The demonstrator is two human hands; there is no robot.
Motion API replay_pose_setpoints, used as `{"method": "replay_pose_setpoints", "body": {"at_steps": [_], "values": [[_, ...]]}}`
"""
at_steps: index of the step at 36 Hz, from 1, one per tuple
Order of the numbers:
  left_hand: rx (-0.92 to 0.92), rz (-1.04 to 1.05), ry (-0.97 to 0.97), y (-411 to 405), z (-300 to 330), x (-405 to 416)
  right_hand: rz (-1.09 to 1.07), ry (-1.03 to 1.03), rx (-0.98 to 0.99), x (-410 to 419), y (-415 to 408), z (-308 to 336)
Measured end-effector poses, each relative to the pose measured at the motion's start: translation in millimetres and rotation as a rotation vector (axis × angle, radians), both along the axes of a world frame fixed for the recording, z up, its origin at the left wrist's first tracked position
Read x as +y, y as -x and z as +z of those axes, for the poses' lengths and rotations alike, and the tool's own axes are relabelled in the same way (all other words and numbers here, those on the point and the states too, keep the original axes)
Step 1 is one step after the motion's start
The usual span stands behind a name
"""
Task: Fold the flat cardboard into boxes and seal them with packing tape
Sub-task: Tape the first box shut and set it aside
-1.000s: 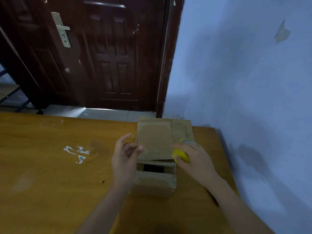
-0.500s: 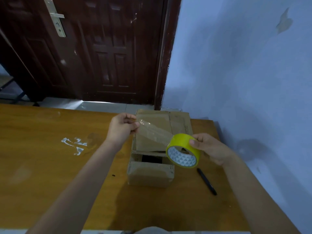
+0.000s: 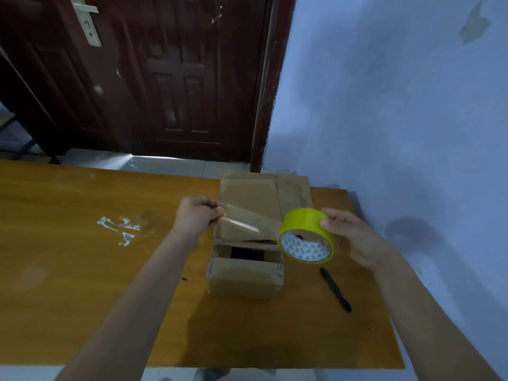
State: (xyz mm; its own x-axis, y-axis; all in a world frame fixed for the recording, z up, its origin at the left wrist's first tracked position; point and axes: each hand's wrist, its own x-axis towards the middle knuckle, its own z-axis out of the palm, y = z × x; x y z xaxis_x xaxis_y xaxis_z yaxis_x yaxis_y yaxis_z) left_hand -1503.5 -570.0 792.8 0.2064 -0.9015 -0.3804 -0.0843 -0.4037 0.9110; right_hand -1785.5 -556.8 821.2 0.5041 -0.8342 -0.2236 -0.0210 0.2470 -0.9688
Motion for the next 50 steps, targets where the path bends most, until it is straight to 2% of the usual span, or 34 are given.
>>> {"method": "replay_pose_setpoints", "body": {"at_steps": [5,10,15,18,22,27,30,32,33,36,40,47,50], "values": [[-0.051,0.014,-0.018,6.1,-7.6,4.0,0.082,0.068,0.282,-5.6,4.6,4.1],[-0.117,0.023,-0.01,15.4,-18.9,9.9,0.176,0.101,0.483,-14.9,1.5,8.6],[-0.206,0.112,0.043,-1.9,-20.4,13.2,0.132,0.142,0.681,-20.0,14.9,-0.2],[-0.176,0.077,0.062,-11.6,-15.9,13.1,0.103,0.123,0.729,-16.2,28.8,-11.5],[-0.219,0.04,0.096,-6.7,-14.4,14.8,0.096,0.223,0.847,-20.0,28.3,-19.6],[-0.228,0.016,0.042,-3.1,-19.2,21.2,0.063,0.282,0.946,-23.0,34.7,-27.0],[-0.222,0.03,0.038,-1.8,-19.7,25.4,0.039,0.355,1.16,-21.6,30.1,-32.9],[-0.217,0.029,0.041,-2.6,-19.6,26.0,0.028,0.332,1.336,-21.6,28.1,-35.6],[-0.217,0.025,0.044,-3.1,-19.4,26.1,0.039,0.303,1.363,-21.6,28.4,-37.2],[-0.212,0.031,0.041,-8.6,-24.6,26.5,0.112,0.305,1.249,-21.4,33.6,-43.5],[-0.137,0.01,-0.033,-11.3,-38.7,37.7,0.083,0.355,1.071,-16.9,44.0,-49.8],[-0.048,0.007,-0.078,1.6,-42.3,50.0,-0.031,0.5,1.078,-7.8,51.4,-52.3],[-0.098,0.011,-0.065,4.0,-42.1,49.2,-0.098,0.502,1.076,-7.4,50.5,-45.0]]}}
